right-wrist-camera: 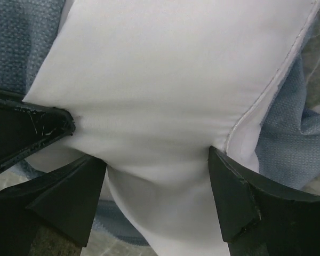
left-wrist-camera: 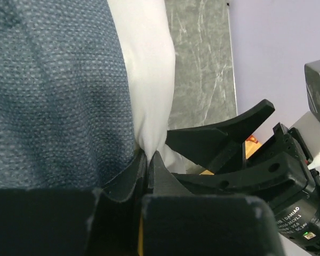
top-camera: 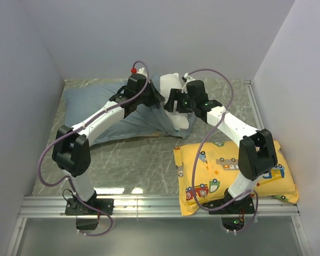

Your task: Remove the pillowcase from the pillow

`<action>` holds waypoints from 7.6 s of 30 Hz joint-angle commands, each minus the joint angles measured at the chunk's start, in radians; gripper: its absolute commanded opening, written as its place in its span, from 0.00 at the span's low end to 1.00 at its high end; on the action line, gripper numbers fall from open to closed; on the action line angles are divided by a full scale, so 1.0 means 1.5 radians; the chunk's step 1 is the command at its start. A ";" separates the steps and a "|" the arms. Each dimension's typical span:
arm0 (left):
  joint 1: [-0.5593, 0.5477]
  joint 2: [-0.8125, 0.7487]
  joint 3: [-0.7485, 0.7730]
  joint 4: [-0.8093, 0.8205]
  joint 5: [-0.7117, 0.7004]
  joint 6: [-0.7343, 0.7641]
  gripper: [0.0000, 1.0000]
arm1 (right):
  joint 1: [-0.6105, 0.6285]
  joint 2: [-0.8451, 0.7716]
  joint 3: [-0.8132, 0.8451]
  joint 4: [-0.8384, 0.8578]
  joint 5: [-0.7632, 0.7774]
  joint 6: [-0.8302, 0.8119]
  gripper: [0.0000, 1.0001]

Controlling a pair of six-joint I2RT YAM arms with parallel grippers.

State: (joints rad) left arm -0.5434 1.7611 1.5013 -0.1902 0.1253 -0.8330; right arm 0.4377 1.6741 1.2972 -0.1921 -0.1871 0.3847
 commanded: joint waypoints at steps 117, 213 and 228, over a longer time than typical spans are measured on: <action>0.391 -0.414 -0.308 -0.234 -0.400 -0.071 0.00 | -0.152 -0.074 0.019 -0.037 0.121 0.075 0.00; 0.022 0.041 0.246 -0.104 -0.250 0.298 0.56 | -0.053 -0.183 0.042 0.173 -0.082 -0.089 0.00; 0.093 0.032 0.225 -0.092 -0.193 0.258 0.63 | -0.069 -0.175 0.045 0.161 -0.064 -0.081 0.00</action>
State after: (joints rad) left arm -0.4095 1.8690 1.8568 -0.3698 -0.1989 -0.4290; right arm 0.3447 1.4689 1.3163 -0.0605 -0.2871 0.2710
